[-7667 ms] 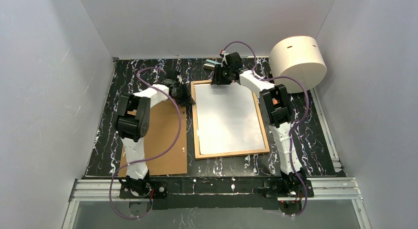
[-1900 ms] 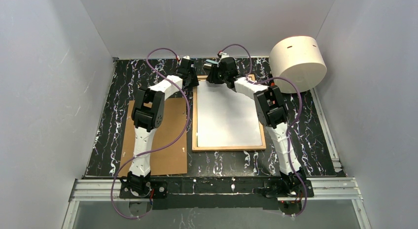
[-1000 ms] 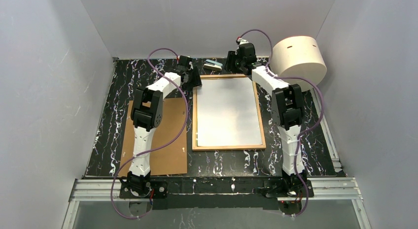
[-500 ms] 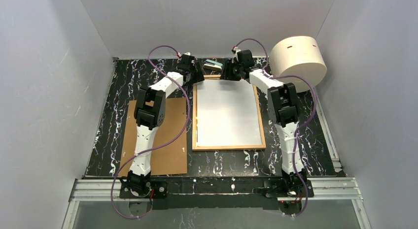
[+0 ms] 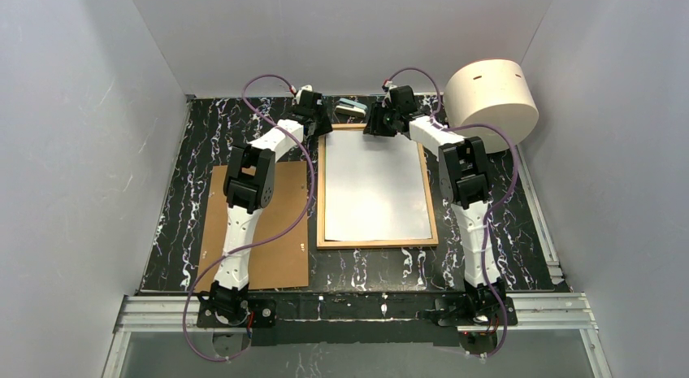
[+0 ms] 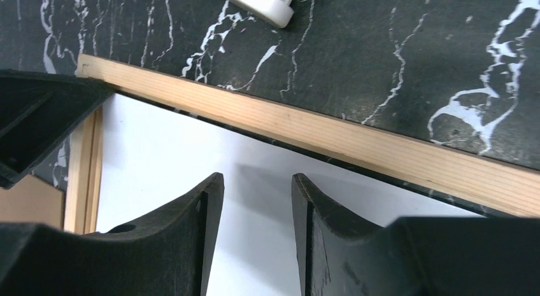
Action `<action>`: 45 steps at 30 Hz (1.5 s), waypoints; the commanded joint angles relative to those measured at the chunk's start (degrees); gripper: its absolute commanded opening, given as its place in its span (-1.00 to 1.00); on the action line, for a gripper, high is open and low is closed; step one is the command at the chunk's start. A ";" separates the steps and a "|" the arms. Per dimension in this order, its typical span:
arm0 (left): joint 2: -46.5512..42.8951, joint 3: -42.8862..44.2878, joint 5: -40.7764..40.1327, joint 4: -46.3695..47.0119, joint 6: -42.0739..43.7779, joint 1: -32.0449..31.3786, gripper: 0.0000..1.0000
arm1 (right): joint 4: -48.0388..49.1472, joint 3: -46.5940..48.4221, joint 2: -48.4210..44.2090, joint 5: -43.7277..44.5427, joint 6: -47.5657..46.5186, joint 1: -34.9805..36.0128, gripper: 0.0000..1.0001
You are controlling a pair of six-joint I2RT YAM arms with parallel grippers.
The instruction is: Put the photo into the frame
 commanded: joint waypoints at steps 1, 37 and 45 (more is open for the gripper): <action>3.60 -2.08 -1.16 -6.10 1.12 0.14 0.03 | -0.35 1.21 -1.19 6.55 -0.14 -0.51 0.06; -25.15 -16.78 9.39 -12.60 3.72 0.32 0.47 | -12.74 -28.86 -31.96 0.91 7.46 -2.29 0.13; -37.85 -24.91 0.88 -21.23 6.71 5.51 0.58 | -15.28 -31.42 -41.09 6.32 13.77 -2.15 0.16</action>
